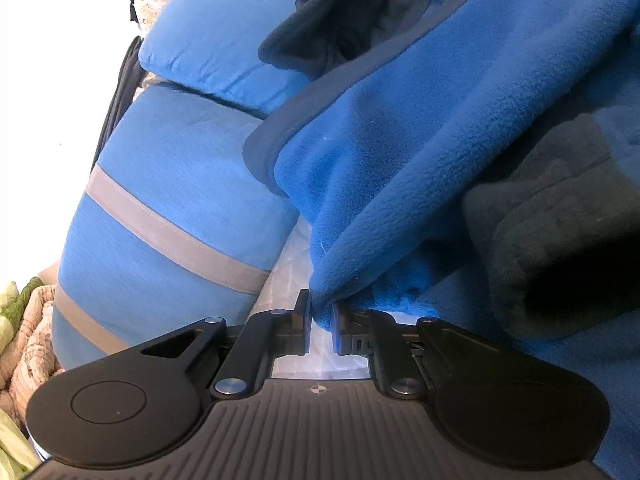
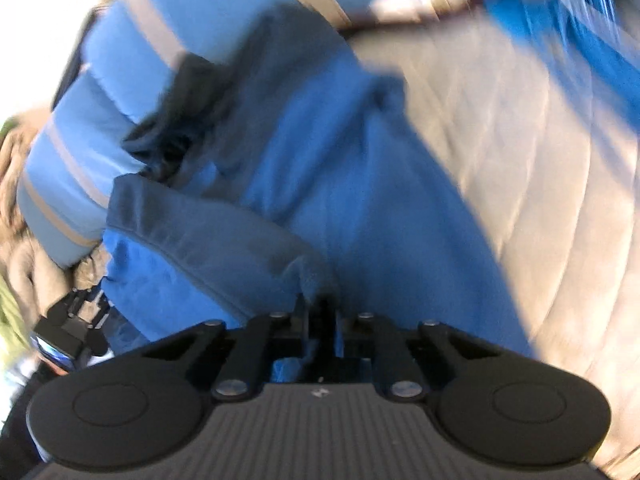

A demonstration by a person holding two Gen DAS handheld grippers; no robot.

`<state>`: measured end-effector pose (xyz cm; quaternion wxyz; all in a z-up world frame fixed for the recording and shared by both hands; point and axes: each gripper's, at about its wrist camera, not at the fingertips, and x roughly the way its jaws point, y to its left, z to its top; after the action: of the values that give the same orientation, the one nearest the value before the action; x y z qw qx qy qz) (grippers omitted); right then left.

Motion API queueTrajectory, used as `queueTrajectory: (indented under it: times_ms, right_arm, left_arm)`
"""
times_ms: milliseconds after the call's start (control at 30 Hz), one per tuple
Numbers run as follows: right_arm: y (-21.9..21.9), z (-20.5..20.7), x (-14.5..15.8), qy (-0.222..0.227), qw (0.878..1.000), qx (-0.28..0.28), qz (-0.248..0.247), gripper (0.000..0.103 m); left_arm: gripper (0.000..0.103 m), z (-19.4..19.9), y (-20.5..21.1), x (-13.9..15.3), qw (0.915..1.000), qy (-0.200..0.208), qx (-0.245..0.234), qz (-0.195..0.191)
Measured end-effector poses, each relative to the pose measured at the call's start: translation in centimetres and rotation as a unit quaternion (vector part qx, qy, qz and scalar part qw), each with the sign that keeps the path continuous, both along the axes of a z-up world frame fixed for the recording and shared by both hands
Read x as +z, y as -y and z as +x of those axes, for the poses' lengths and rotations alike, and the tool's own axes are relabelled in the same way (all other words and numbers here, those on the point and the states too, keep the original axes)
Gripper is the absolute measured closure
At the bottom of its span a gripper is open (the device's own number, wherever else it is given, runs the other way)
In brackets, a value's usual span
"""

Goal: Fold clothes

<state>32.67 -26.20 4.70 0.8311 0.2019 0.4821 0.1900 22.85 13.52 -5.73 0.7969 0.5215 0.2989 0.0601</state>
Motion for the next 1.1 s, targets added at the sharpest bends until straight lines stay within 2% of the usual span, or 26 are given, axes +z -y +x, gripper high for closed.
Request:
queueTrajectory:
  times_ms: [67,167,333,533,567,600,633,667,700,733,800,933,967,1033,1100]
  right_arm:
    - [-0.7,0.3,2.4,0.055,0.998,0.021,-0.030,0.091]
    - [-1.2,1.9,3.6,0.087,0.993,0.032,-0.073,0.091]
    - [-1.0,4.0,2.0,0.082,0.989,0.017,-0.118,0.091]
    - [-1.1,5.1,-0.1,0.046,0.990,0.012,-0.133,0.088]
    - [-1.1,5.2,-0.2,0.040,0.989,0.010,-0.139,0.064]
    - [-1.1,5.3,-0.3,0.035,0.989,0.007,-0.144,0.057]
    - [-1.0,5.3,-0.2,0.036,0.988,0.002,-0.147,0.053]
    - [-1.0,5.2,-0.1,0.041,0.988,-0.003,-0.147,0.045]
    - [-1.0,4.9,0.2,0.049,0.988,-0.009,-0.147,0.036]
    - [-1.0,4.6,0.4,0.058,0.987,-0.016,-0.147,0.033]
    - [-1.4,3.9,1.0,0.076,0.985,-0.031,-0.154,0.030]
    - [-2.8,2.3,2.4,0.124,0.982,-0.047,-0.135,0.027]
    - [-3.3,1.9,2.7,0.137,0.981,-0.040,-0.128,0.026]
    - [-4.7,1.2,3.1,0.158,0.980,-0.019,-0.117,0.023]
    - [-6.2,0.8,3.0,0.168,0.979,0.013,-0.115,0.022]
  left_arm:
    - [0.093,-0.1,0.1,0.2,1.0000,-0.001,0.002,-0.001]
    - [0.093,-0.1,0.5,0.5,1.0000,0.001,0.006,-0.001]
    - [0.092,-0.3,0.5,0.3,0.9996,-0.010,0.026,-0.002]
    - [0.091,-0.7,-1.9,0.7,0.9956,-0.041,0.076,-0.038]
    - [0.090,-0.8,-2.3,1.1,0.9947,-0.040,0.083,-0.047]
    - [0.088,-1.0,-2.7,1.7,0.9935,-0.034,0.090,-0.062]
    - [0.082,-1.2,-3.1,2.6,0.9918,-0.024,0.095,-0.082]
    - [0.069,-1.4,-3.4,3.6,0.9894,-0.013,0.098,-0.107]
    - [0.064,-1.5,-3.7,4.7,0.9856,0.000,0.101,-0.135]
    - [0.058,-1.5,-4.1,5.7,0.9797,0.010,0.106,-0.170]
    - [0.057,-1.0,-4.8,7.9,0.9599,0.024,0.119,-0.253]
    - [0.053,0.8,-6.7,10.6,0.9003,0.036,0.145,-0.409]
    - [0.052,1.4,-7.1,10.8,0.8853,0.034,0.150,-0.439]
    - [0.052,2.8,-7.6,10.5,0.8621,0.019,0.159,-0.481]
    - [0.052,3.8,-8.1,9.5,0.8468,0.002,0.170,-0.504]
